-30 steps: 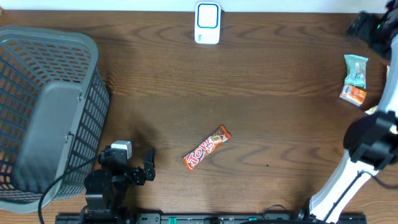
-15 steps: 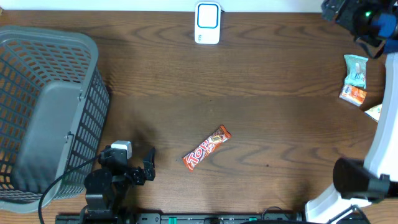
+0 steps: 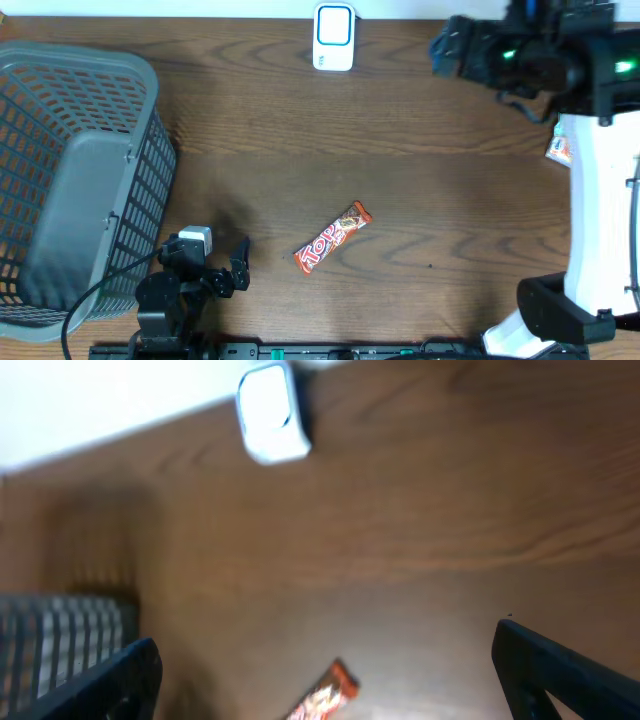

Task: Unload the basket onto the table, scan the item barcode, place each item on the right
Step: 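Reach the right gripper to the red candy bar and grasp it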

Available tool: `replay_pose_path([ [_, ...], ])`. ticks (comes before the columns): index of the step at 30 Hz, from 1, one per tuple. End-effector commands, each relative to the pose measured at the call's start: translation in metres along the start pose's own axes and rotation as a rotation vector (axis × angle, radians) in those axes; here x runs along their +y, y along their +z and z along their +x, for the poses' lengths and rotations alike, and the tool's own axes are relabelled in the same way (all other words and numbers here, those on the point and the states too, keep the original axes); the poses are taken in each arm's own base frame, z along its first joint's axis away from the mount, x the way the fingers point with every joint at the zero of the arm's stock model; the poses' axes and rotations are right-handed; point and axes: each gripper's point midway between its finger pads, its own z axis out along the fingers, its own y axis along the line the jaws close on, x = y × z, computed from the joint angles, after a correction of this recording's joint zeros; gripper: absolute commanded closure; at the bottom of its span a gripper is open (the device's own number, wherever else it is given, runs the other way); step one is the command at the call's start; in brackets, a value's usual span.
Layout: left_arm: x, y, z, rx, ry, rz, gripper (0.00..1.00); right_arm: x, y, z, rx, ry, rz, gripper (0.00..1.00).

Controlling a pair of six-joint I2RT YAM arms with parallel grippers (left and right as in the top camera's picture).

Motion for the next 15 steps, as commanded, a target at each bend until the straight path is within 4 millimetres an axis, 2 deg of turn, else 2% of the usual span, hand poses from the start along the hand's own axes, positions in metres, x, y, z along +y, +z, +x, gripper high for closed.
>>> replay_pose_path([
  [1,0.0,0.002,0.007,0.02,0.004,0.007,0.0,0.023,0.022,0.033,0.11,-0.066,-0.017,0.01],
  [5,0.0,0.002,0.007,0.02,0.004,0.007,0.0,0.035,0.056,0.08,0.261,-0.122,-0.001,0.01],
  [10,0.0,0.002,0.007,0.02,0.004,0.007,0.0,0.04,0.099,0.157,0.465,-0.207,0.034,0.01],
  [12,0.0,0.002,0.007,0.02,0.003,0.007,0.0,0.04,0.111,0.184,0.525,-0.193,0.06,0.09],
  [15,0.0,0.002,0.007,0.02,0.004,0.007,0.0,0.037,0.13,0.22,0.579,-0.073,0.126,0.15],
])
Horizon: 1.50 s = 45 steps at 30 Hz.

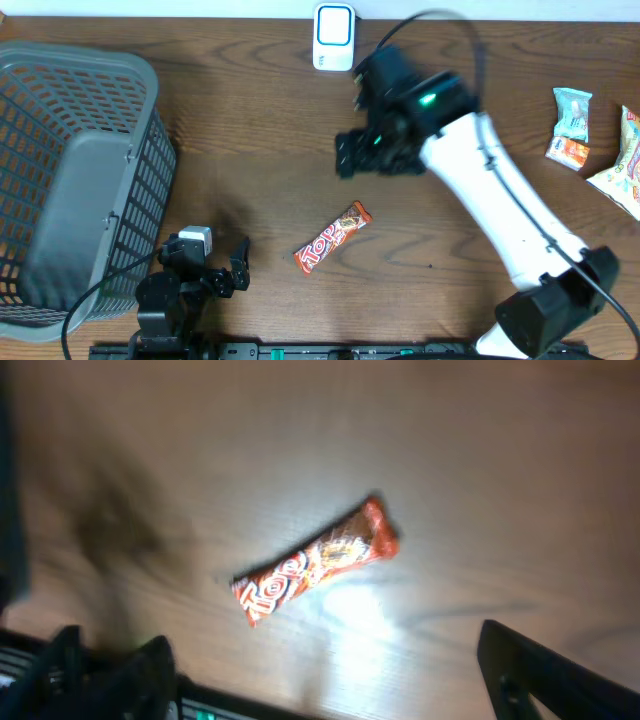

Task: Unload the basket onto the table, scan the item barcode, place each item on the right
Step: 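Reach the right gripper to the red candy bar and grasp it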

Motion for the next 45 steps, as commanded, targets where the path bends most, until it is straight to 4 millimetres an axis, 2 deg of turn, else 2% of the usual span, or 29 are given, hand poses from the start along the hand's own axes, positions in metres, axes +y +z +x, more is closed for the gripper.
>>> replay_pose_path([
  [1,0.0,0.002,0.007,0.02,0.004,0.007,0.0,0.005,0.033,0.024,0.069,0.189,0.03,0.13],
  [4,0.0,0.002,0.007,0.019,0.004,0.007,0.0,0.01,0.065,0.042,0.092,0.346,0.049,0.12],
  [5,0.0,0.002,0.007,0.019,0.003,0.007,0.0,0.012,0.074,0.045,0.09,0.384,0.049,0.09],
  [7,0.0,0.002,0.007,0.02,0.004,0.007,0.0,0.016,0.092,0.048,0.076,0.42,0.031,0.01],
  [9,0.0,0.002,0.007,0.02,0.003,0.007,0.0,0.022,0.107,0.047,0.05,0.424,0.001,0.01],
  [11,0.0,0.002,0.007,0.02,0.003,0.007,0.0,0.029,0.121,0.043,0.015,0.405,-0.045,0.12],
  [13,0.0,0.002,0.007,0.02,0.004,0.007,0.0,0.036,0.132,0.038,-0.021,0.393,-0.092,0.19],
  [16,0.0,0.002,0.007,0.02,0.003,0.007,0.0,0.042,0.143,0.038,-0.022,0.411,-0.113,0.23],
  [20,0.0,0.002,0.007,0.02,0.004,0.007,0.0,0.046,0.157,0.051,0.039,0.432,-0.099,0.27],
  [24,0.0,0.002,0.007,0.019,0.003,0.007,0.0,0.045,0.162,0.063,0.085,0.428,-0.08,0.3],
  [35,0.0,0.002,0.007,0.02,0.003,0.007,0.0,0.021,0.192,0.083,0.166,0.478,0.053,0.34],
  [39,0.0,0.002,0.007,0.02,0.003,0.007,0.0,0.011,0.208,0.09,0.192,0.457,0.1,0.42],
  [41,0.0,0.002,0.007,0.02,0.004,0.007,0.0,-0.001,0.214,0.09,0.179,0.444,0.152,0.45],
  [44,0.0,0.002,0.007,0.02,0.004,0.007,0.0,-0.016,0.212,0.085,0.151,0.395,0.206,0.5],
  [45,0.0,0.002,0.007,0.02,0.004,0.007,0.0,-0.02,0.21,0.082,0.139,0.366,0.218,0.55],
])
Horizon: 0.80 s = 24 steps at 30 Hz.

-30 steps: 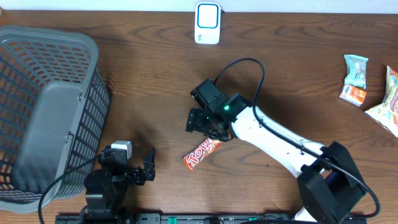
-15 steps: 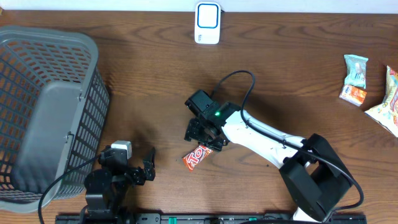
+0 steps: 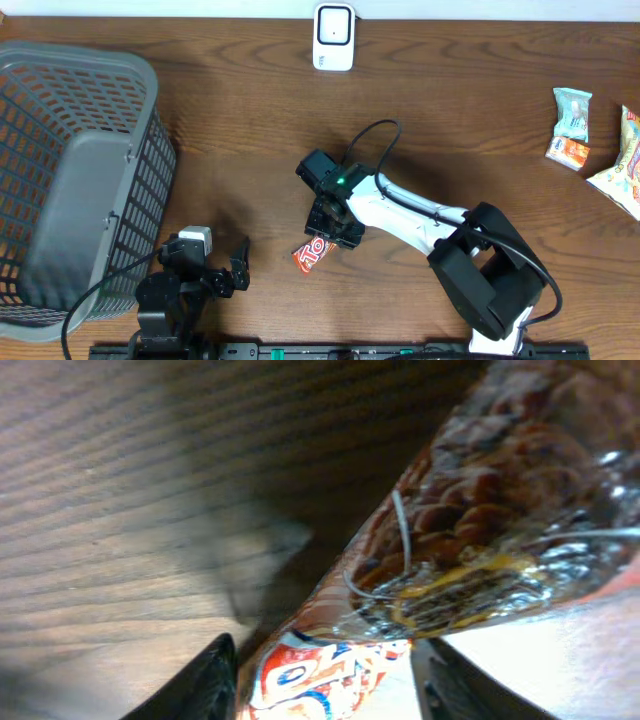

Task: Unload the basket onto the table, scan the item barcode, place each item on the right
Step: 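Reach the right gripper to the red candy bar and grasp it, then lift the candy bar and turn it with the right gripper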

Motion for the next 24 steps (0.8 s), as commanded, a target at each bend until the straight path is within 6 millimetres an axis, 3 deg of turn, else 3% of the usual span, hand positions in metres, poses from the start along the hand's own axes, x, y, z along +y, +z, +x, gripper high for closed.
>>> replay_pose_path([
  [1,0.0,0.002,0.007,0.02,0.004,0.007,0.0,-0.035,0.023,-0.02,-0.069,-0.094,0.153,0.65],
  [5,0.0,0.002,0.007,0.02,0.003,0.007,0.0,-0.046,0.012,-0.041,-0.107,-0.246,0.185,0.85],
  [7,0.0,0.002,0.007,0.02,0.004,0.007,0.0,-0.054,0.006,-0.056,-0.138,-0.312,0.213,0.85],
  [11,0.0,0.002,0.007,0.02,0.003,0.007,0.0,-0.073,-0.006,-0.09,-0.197,-0.523,0.307,0.75],
  [14,0.0,0.002,0.007,0.02,0.003,0.007,0.0,-0.079,-0.017,-0.108,-0.226,-0.571,0.343,0.65],
  [18,0.0,0.002,0.007,0.019,0.003,0.007,0.0,-0.065,-0.041,-0.132,-0.286,-0.589,0.336,0.58],
  [21,0.0,0.002,0.007,0.02,0.004,0.007,0.0,-0.053,-0.06,-0.137,-0.303,-0.6,0.326,0.5],
  [24,0.0,0.002,0.007,0.02,0.003,0.007,0.0,-0.037,-0.081,-0.136,-0.313,-0.612,0.317,0.29],
])
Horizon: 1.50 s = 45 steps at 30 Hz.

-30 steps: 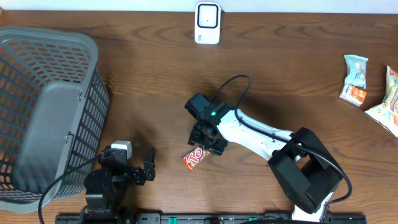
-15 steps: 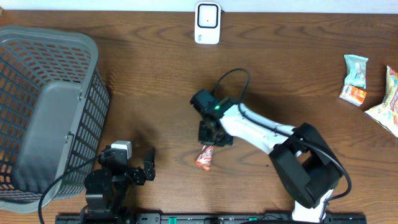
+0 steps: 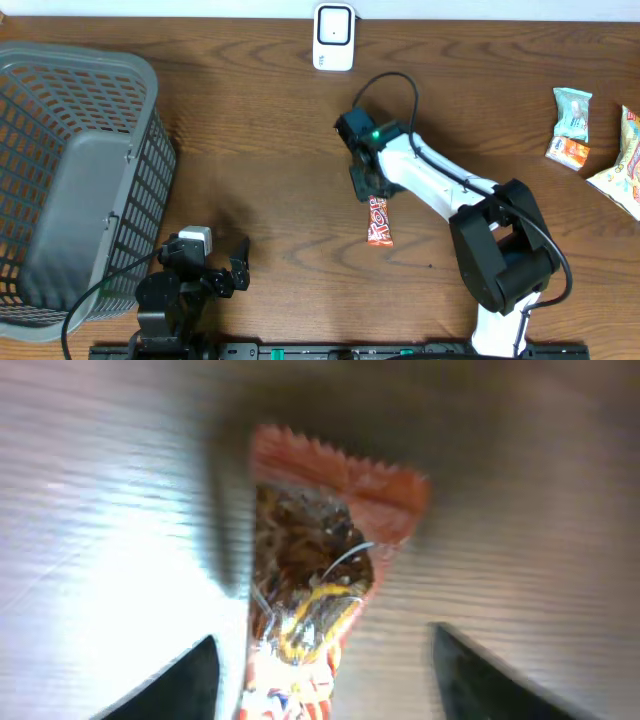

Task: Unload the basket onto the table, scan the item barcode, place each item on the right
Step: 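Lift the candy bar and turn it with the right gripper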

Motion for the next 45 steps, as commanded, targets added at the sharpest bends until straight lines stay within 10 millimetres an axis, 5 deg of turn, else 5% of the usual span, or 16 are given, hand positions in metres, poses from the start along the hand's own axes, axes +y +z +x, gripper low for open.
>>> replay_pose_path([
  [1,0.0,0.002,0.006,0.019,0.004,0.007,0.0,0.007,-0.029,-0.023,-0.071,-0.045,0.006,0.23],
  [5,0.0,0.002,0.006,0.019,0.004,0.007,0.0,0.021,-0.038,-0.011,-0.039,0.024,-0.001,0.24],
  [10,0.0,0.002,0.006,0.019,0.003,0.007,0.0,0.03,-0.024,0.012,-0.015,0.097,0.061,0.3],
  [16,0.0,0.002,0.007,0.02,0.004,0.007,0.0,0.011,-0.001,0.033,-0.051,0.196,0.224,0.36],
  [27,0.0,0.002,0.006,0.019,0.003,0.007,0.0,-0.007,0.036,0.049,-0.065,0.237,0.254,0.41],
  [29,0.0,0.002,0.006,0.019,0.003,0.007,0.0,-0.012,0.044,0.053,-0.061,0.247,0.255,0.53],
  [31,0.0,0.002,0.006,0.019,0.004,0.007,0.0,-0.018,0.05,0.059,-0.046,0.258,0.259,0.82],
  [33,0.0,0.002,0.007,0.02,0.003,0.007,0.0,-0.02,0.055,0.066,-0.008,0.248,0.242,0.97],
  [41,0.0,0.002,0.006,0.019,0.003,0.008,0.0,0.027,0.058,0.084,0.19,0.087,-0.148,0.99],
  [45,0.0,0.002,0.007,0.02,0.004,0.007,0.0,0.081,0.016,0.072,0.219,-0.081,-0.618,0.99],
])
